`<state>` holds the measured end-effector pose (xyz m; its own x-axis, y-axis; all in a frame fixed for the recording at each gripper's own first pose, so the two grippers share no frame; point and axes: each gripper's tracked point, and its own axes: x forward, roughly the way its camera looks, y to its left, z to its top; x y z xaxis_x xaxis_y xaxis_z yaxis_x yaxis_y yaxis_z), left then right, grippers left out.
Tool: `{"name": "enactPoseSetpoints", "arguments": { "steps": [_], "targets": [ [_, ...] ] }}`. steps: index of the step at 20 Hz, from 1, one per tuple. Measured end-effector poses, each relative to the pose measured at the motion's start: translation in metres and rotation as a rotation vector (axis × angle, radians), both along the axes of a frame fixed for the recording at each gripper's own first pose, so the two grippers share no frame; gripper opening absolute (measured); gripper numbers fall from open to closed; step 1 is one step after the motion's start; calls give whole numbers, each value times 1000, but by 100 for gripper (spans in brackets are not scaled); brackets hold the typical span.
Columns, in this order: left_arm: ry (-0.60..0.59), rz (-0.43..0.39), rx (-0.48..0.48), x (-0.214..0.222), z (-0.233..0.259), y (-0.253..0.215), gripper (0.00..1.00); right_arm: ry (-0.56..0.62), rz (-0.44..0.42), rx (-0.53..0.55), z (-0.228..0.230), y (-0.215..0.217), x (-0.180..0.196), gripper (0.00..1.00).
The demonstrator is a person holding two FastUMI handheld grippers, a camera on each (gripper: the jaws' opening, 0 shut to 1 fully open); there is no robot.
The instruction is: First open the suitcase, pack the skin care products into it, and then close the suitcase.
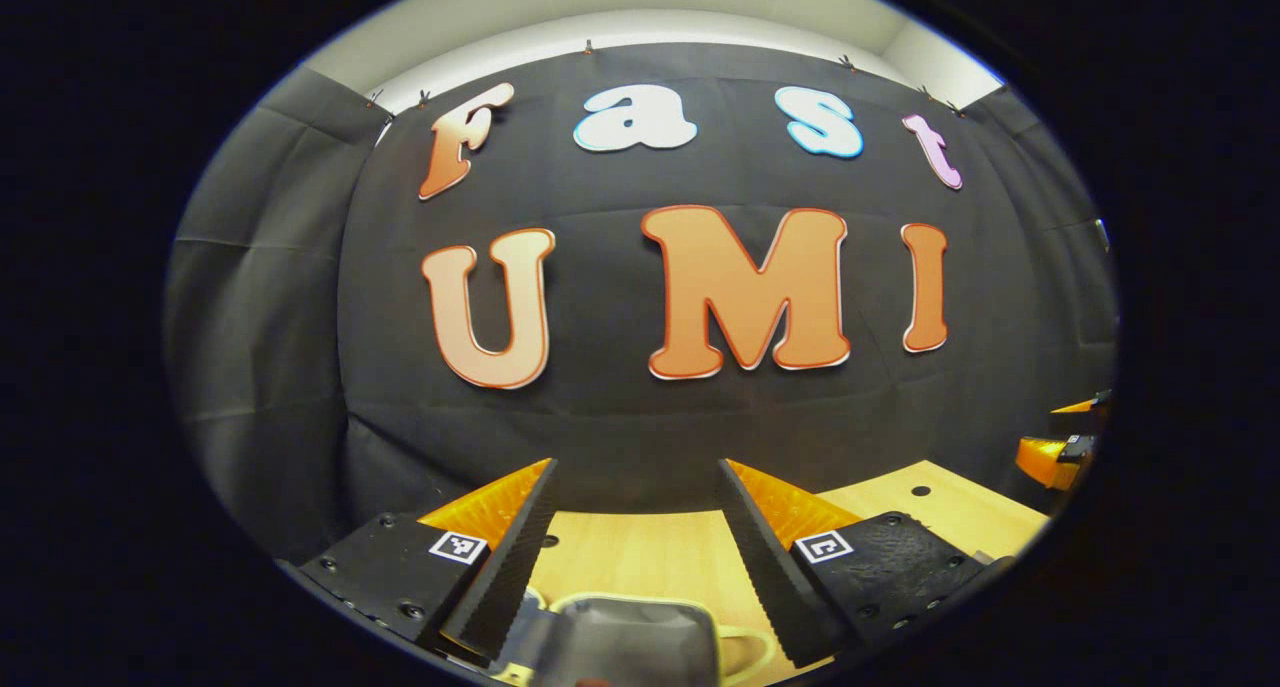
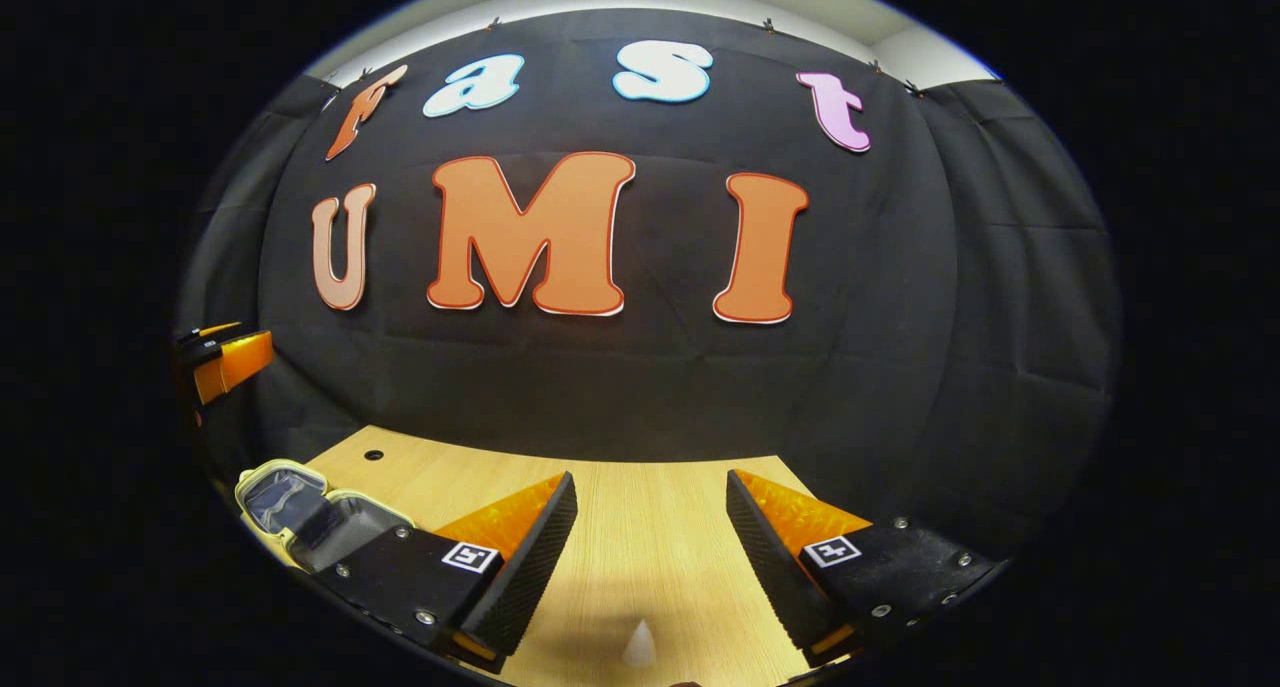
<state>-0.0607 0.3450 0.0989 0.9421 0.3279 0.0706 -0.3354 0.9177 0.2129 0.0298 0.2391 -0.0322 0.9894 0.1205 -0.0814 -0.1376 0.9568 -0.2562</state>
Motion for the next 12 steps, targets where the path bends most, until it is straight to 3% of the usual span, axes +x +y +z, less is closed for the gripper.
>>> {"name": "enactPoseSetpoints", "arguments": {
  "steps": [7,12],
  "targets": [
    [66,-103,2,3,-77,-82,96,25,3,-30,-27,-32,5,95],
    [145,-176,-52,-5,-146,-126,96,46,-1,-58,-49,-52,8,95]
  ]
}}
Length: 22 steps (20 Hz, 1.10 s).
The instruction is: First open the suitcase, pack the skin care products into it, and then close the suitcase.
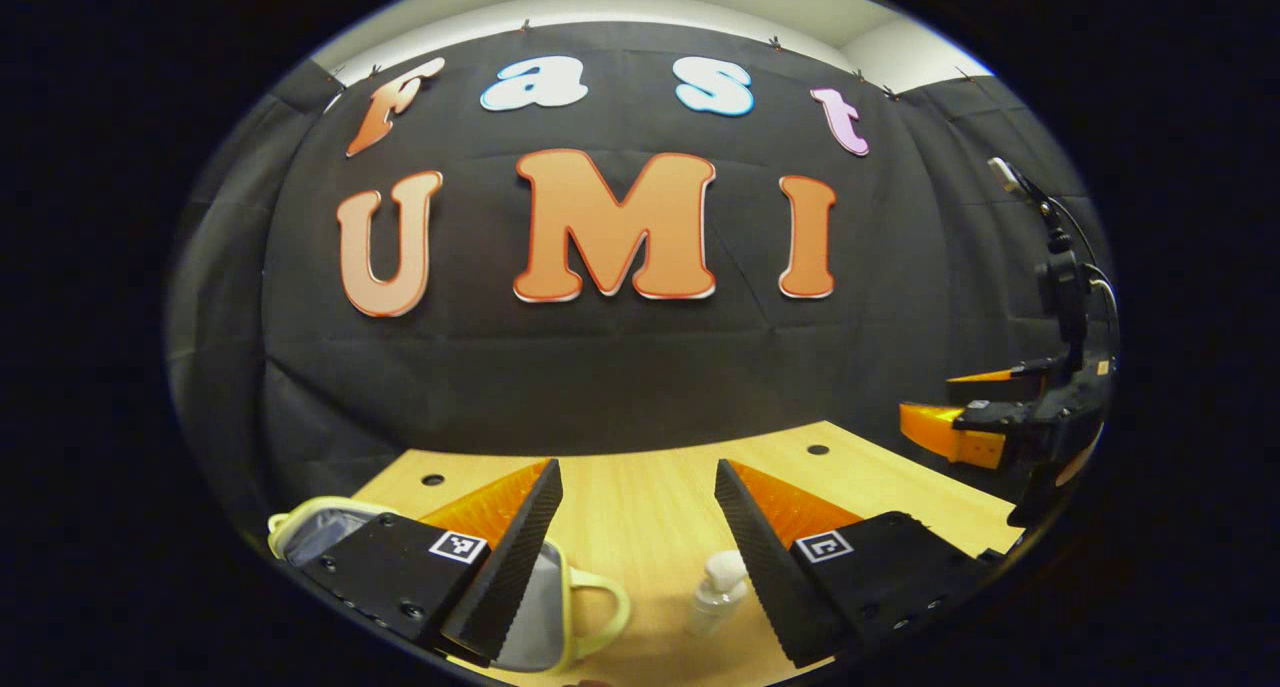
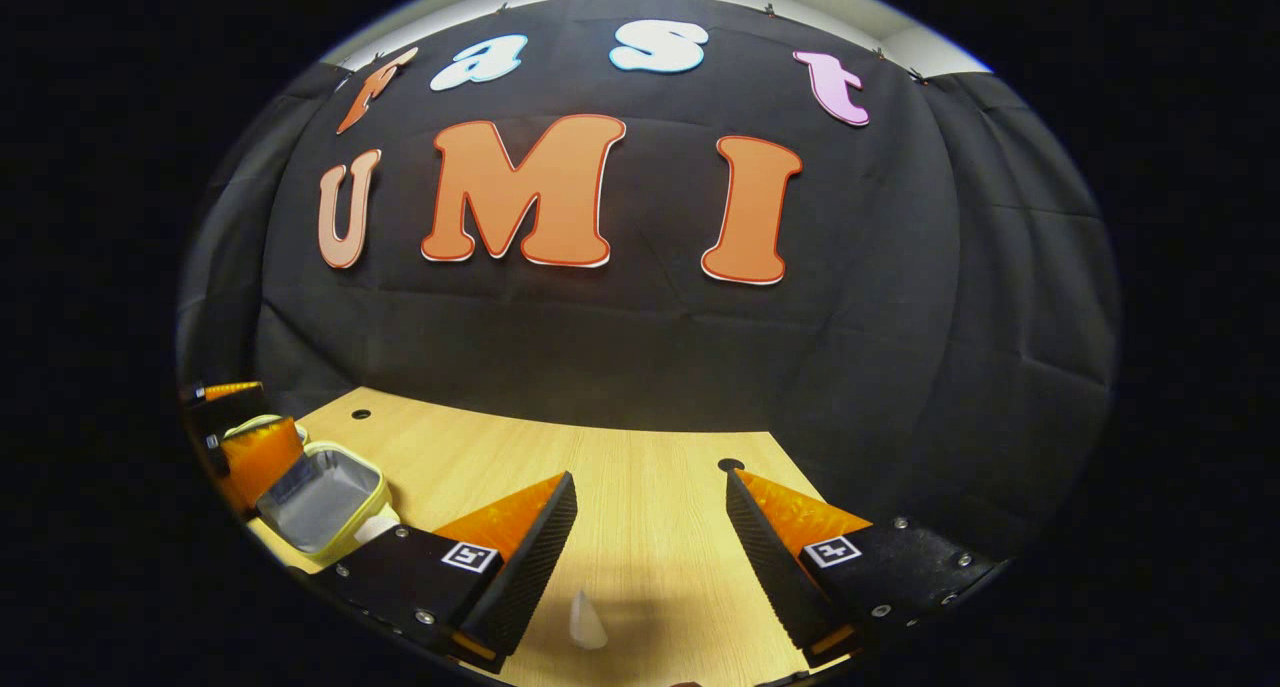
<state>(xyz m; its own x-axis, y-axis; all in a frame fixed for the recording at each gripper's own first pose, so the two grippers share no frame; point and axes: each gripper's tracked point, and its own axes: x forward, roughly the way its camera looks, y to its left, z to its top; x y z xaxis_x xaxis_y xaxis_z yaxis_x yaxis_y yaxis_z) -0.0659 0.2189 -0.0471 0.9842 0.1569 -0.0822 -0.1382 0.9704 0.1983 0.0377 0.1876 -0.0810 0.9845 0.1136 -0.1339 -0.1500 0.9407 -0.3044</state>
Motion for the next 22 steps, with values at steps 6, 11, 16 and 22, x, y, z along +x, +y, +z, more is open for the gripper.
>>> {"name": "enactPoseSetpoints", "arguments": {
  "steps": [6,11,16,22],
  "targets": [
    [128,-48,10,-3,-91,-31,96,38,-31,-36,-28,-26,7,95],
    [241,-30,29,14,-172,-25,96,60,-55,-68,-45,-45,14,95],
    [279,-4,22,44,-219,-15,96,98,-94,-77,-60,-67,22,96],
    [316,42,-5,59,-237,-7,72,95,-101,-92,-59,-71,21,96]
  ]
}}
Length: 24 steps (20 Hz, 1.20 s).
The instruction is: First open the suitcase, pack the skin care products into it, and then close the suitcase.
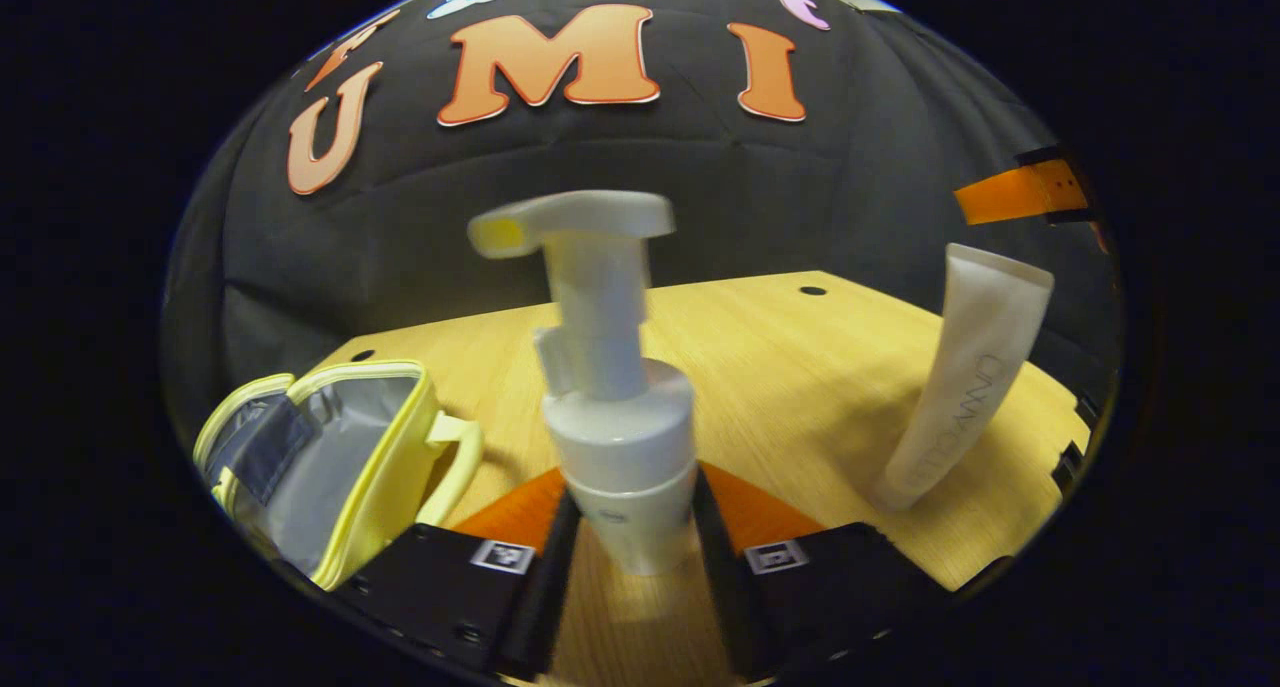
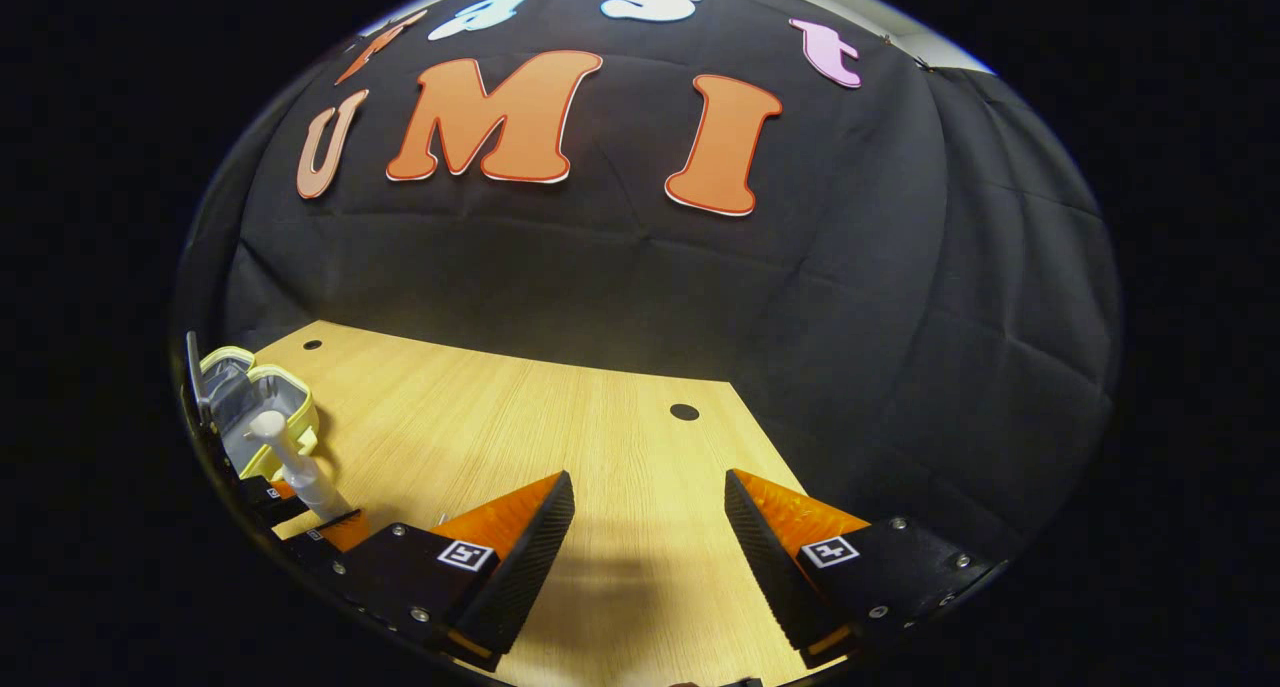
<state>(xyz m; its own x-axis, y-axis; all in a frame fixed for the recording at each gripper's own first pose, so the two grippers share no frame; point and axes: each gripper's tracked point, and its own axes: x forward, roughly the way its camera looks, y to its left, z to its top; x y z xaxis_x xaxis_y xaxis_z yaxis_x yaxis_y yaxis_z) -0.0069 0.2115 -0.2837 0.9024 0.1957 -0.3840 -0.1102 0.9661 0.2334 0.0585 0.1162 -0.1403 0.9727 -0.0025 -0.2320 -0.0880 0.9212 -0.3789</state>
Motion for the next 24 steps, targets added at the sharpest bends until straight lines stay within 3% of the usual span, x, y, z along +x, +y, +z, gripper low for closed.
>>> {"name": "enactPoseSetpoints", "arguments": {
  "steps": [1,2,7,13,20,24],
  "targets": [
    [12,-4,-30,-5,-2,-4,60,3,-2,8,0,0,-2,96],
    [25,-4,-53,-6,0,-5,59,6,-2,20,0,0,-5,96],
    [54,-25,-62,-20,34,-2,59,3,23,81,15,14,-26,97],
    [25,-31,-63,-33,111,8,59,-11,83,127,23,49,-54,97],
    [-34,-29,-12,-62,198,36,60,118,109,156,-37,75,-61,96],
    [-37,-1,-1,-78,218,53,59,213,123,100,-91,75,-59,97]
  ]
}}
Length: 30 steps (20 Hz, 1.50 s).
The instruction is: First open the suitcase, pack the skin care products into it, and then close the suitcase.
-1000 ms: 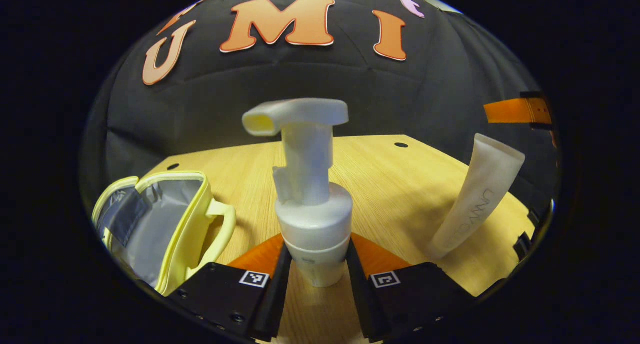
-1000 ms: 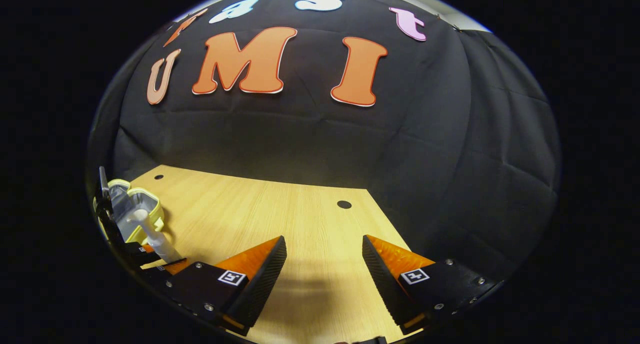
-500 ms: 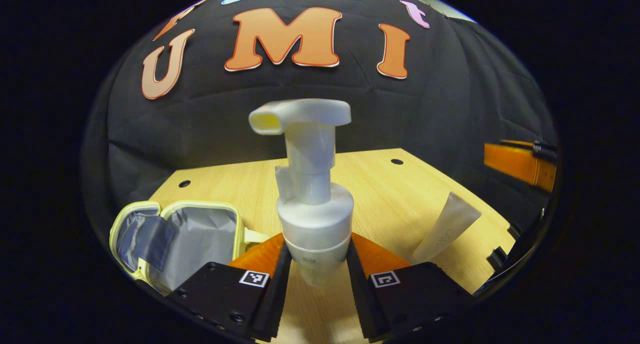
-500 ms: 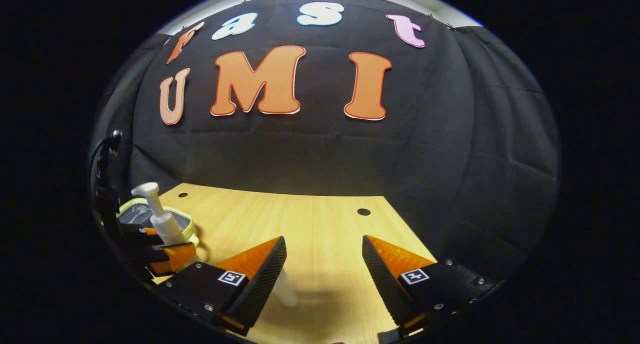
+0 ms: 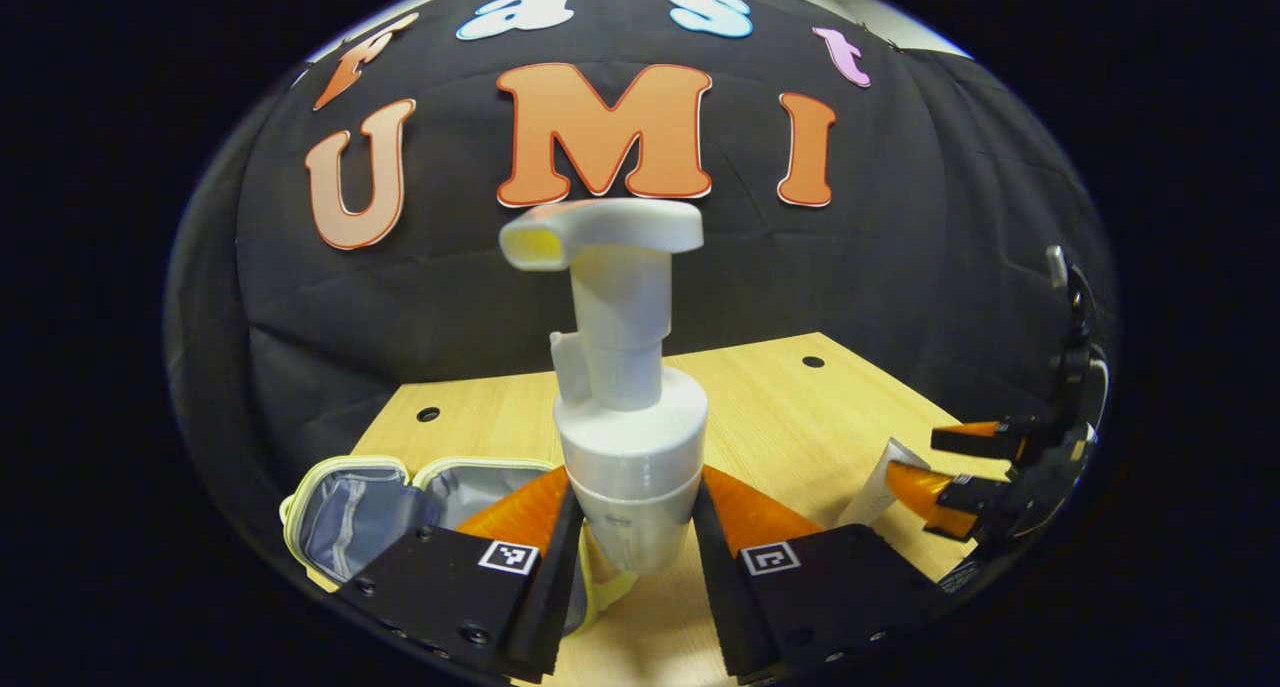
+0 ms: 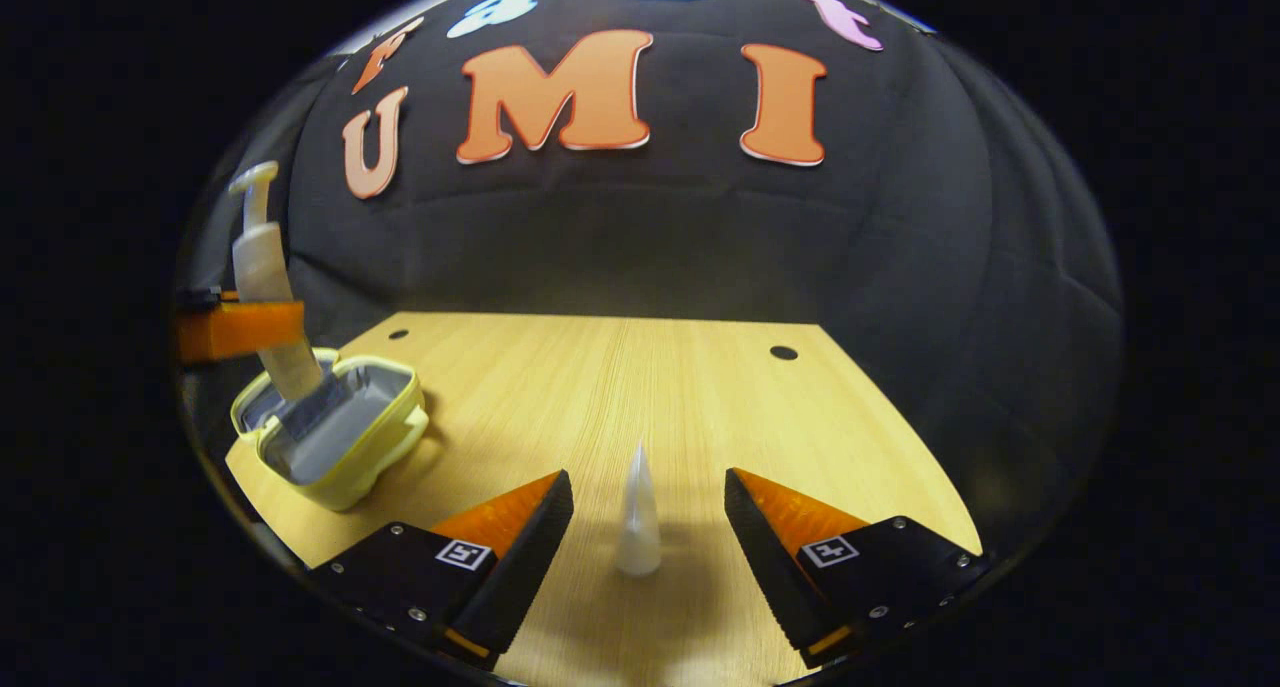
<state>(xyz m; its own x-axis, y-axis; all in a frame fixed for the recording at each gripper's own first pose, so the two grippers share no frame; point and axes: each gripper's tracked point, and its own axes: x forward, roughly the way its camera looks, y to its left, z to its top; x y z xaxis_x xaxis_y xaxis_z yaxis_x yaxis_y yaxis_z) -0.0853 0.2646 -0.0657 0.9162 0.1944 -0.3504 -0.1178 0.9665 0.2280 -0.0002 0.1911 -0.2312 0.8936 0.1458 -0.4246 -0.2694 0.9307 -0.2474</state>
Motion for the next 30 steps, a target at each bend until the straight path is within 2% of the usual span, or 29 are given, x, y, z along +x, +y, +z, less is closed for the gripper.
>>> {"name": "enactPoseSetpoints", "arguments": {
  "steps": [5,7,9,10,12,16,20,24,27,30],
  "targets": [
    [19,25,46,-14,4,13,59,118,-27,15,-58,-10,3,94],
    [20,36,47,-18,4,18,59,150,-39,33,-78,-13,7,83],
    [18,43,36,-20,1,20,59,183,-57,54,-92,-16,11,78],
    [17,47,28,-20,1,22,59,187,-58,61,-94,-19,13,66],
    [13,51,17,-19,-1,25,59,182,-52,54,-92,-16,13,53],
    [16,33,13,-24,6,33,59,201,-43,46,-82,-9,12,43],
    [25,16,8,-31,23,60,59,166,-40,91,-41,18,10,42],
    [82,-13,-63,-41,28,95,59,159,10,132,-4,74,0,42],
    [203,-23,-100,-54,13,133,59,165,41,194,12,124,-12,42],
    [371,-22,-116,-62,-12,176,58,168,61,249,23,164,-27,42]
  ]
}}
